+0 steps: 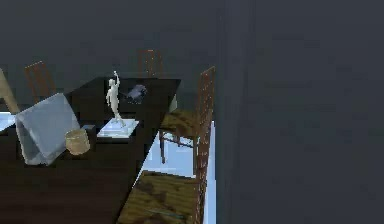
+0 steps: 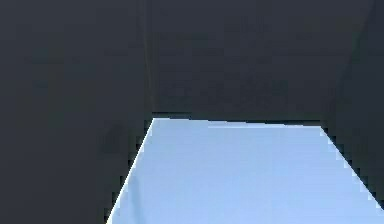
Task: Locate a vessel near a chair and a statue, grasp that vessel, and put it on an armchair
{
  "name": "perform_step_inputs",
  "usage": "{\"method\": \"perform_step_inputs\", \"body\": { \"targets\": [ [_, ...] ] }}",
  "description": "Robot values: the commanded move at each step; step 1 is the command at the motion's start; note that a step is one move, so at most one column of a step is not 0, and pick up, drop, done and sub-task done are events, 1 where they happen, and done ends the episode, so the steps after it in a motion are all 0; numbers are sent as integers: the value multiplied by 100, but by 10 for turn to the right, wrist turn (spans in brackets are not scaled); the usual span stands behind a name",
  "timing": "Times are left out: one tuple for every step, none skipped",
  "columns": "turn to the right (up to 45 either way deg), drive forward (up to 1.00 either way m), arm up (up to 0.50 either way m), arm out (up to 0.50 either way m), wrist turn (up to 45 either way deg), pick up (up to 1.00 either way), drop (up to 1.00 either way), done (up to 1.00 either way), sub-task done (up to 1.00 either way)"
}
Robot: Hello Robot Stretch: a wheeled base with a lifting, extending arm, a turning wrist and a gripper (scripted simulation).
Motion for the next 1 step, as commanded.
{"method": "perform_step_inputs", "body": {
  "targets": [
    [-450, 0, 0, 0, 0, 0, 0, 0, 0]
  ]
}}
